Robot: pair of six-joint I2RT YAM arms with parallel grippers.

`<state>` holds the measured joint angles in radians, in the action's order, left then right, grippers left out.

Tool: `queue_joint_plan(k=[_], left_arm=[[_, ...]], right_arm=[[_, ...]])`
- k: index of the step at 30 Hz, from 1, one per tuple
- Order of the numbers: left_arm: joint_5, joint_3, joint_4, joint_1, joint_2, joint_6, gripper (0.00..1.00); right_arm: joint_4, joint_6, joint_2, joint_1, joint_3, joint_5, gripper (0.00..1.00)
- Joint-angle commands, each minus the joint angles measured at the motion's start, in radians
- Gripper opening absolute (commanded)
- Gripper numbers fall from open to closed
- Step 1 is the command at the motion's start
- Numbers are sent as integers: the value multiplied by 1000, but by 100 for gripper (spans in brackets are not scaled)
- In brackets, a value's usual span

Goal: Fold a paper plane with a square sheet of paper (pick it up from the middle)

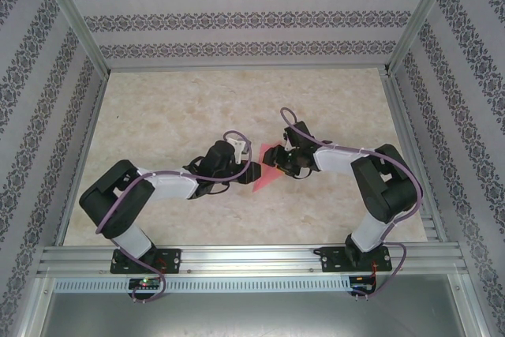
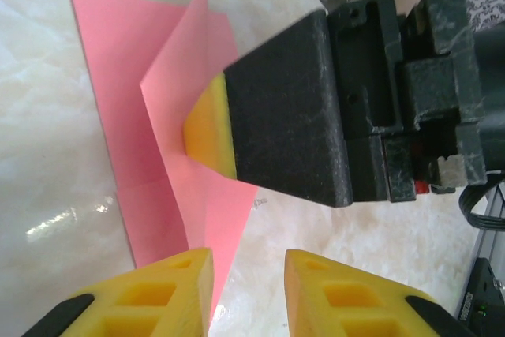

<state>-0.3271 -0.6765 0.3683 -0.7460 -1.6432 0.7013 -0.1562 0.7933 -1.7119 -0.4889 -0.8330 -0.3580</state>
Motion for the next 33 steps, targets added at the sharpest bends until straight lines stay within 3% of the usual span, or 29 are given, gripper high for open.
queue_joint_plan(k=[1,11,22,33], left_arm=[[-68,-32,3,11,-31,26,28],[-66,-89,-75,11,-88,14,21],[11,-110,-164,11,-116,8,14],[17,-122,-178,11,-137,7,14]], right_arm=[[-124,-1,-76,-9,9,110,57],[-205,26,-113,-16,-24,156,59],[-215,24,-137,-18,-28,164,56],[-220,11,-152,-22,-32,166,50]])
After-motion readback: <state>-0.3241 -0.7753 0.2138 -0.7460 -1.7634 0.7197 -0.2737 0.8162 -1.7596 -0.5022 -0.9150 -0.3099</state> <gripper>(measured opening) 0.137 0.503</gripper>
